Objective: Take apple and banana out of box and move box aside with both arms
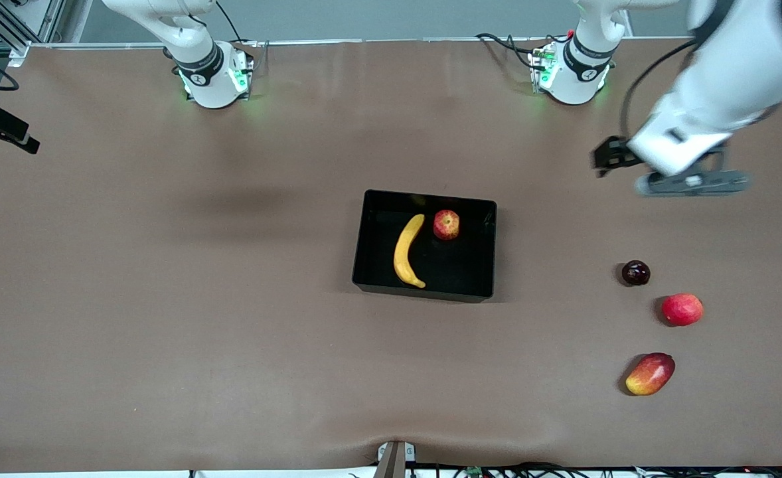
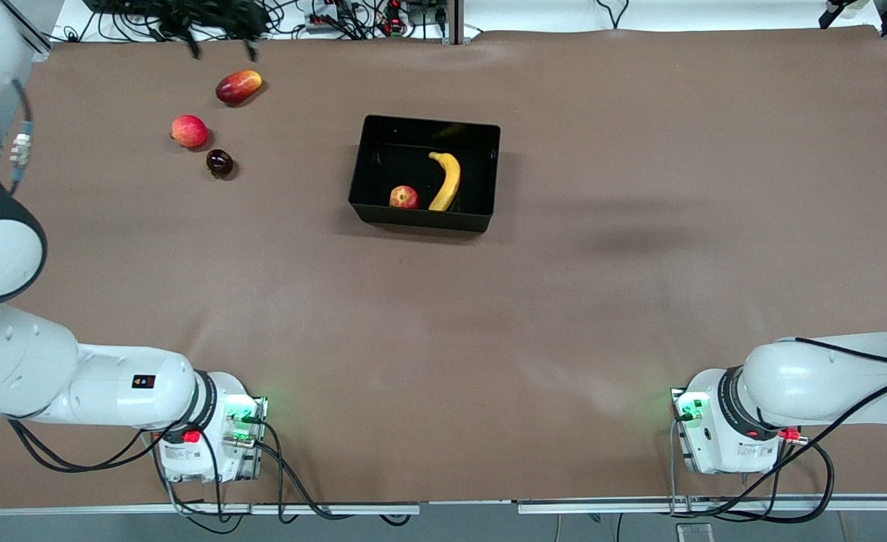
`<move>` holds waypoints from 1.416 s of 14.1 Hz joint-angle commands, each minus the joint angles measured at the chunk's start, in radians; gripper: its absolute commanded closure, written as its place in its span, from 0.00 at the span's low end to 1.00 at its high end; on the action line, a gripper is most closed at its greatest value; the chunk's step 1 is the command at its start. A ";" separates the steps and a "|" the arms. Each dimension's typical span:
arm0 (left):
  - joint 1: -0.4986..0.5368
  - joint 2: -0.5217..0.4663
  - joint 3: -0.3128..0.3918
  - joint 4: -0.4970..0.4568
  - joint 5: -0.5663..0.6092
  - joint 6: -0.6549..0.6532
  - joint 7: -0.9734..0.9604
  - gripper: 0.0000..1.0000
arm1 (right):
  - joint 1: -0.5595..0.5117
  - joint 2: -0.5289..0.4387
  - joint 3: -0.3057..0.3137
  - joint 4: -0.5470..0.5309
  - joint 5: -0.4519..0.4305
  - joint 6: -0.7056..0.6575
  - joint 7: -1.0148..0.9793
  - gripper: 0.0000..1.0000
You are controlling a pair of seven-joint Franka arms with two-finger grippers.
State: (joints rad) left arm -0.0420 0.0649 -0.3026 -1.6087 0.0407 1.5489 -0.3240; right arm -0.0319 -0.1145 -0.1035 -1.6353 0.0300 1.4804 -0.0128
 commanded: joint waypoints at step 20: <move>-0.274 0.444 -0.108 -0.237 0.110 0.666 -0.366 0.00 | -0.029 -0.005 0.011 -0.002 0.025 -0.011 -0.009 0.00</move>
State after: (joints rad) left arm -0.3090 0.4765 -0.4133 -1.8549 0.1238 2.1822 -0.6576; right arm -0.0368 -0.1144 -0.1046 -1.6362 0.0348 1.4747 -0.0128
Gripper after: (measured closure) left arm 0.000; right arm 0.000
